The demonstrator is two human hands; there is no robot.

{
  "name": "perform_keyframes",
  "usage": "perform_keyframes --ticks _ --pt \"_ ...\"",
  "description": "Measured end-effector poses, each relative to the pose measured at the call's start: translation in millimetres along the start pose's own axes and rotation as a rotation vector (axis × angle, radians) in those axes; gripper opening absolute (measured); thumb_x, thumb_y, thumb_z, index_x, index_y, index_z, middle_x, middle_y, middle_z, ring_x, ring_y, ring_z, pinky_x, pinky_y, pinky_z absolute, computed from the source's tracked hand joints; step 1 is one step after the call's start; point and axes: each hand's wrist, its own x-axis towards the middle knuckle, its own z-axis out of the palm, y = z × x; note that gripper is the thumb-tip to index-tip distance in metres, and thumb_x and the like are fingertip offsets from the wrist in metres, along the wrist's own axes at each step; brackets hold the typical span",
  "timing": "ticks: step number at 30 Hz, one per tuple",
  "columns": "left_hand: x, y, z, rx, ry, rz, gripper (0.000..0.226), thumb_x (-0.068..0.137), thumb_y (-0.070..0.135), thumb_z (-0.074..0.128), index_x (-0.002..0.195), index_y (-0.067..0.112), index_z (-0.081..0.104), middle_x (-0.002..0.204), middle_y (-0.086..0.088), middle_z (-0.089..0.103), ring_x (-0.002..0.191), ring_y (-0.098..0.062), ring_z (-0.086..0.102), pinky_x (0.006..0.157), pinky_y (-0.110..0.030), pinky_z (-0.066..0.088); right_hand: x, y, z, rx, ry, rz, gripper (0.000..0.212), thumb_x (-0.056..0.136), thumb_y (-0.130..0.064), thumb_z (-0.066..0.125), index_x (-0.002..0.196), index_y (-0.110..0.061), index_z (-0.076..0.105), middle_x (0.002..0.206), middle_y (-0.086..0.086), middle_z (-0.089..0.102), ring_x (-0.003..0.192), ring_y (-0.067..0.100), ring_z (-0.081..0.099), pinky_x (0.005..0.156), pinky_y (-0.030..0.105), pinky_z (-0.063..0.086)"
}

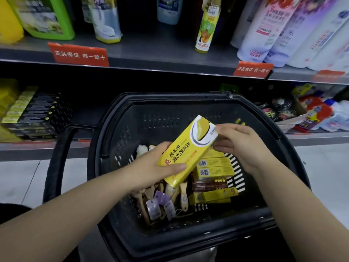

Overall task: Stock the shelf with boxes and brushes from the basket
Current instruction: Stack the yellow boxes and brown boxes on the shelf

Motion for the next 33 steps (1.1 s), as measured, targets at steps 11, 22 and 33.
perform_keyframes --ticks 11,22,33 --pt "4 -10 -1 -0.284 0.008 -0.290 0.053 0.065 0.038 0.078 0.112 0.028 0.056 0.091 0.005 0.073 0.077 -0.012 0.070 0.062 -0.026 0.057 4 18 65 -0.081 -0.155 0.068 0.031 0.096 -0.043 0.043 0.108 -0.017 0.056 0.082 -0.002 0.060 0.060 0.011 0.063 0.063 0.027 0.056" --pt "15 -21 -10 -0.646 0.152 -0.394 0.015 0.088 0.014 0.051 0.085 0.006 0.063 0.059 -0.010 0.069 0.043 -0.017 0.065 0.035 -0.020 0.046 46 73 4 -1.055 -0.439 0.164 0.030 0.091 -0.033 0.058 0.116 -0.015 0.058 0.107 0.004 0.061 0.092 0.020 0.058 0.076 0.027 0.044" --pt "14 -23 -11 -0.575 0.134 -0.488 0.028 0.085 0.032 0.065 0.106 0.013 0.067 0.088 -0.008 0.075 0.071 -0.021 0.073 0.048 -0.030 0.057 74 144 -13 -1.547 -0.870 0.289 0.087 0.073 -0.021 0.079 0.144 -0.028 0.029 0.142 0.001 0.044 0.122 0.024 0.048 0.092 0.034 0.046"
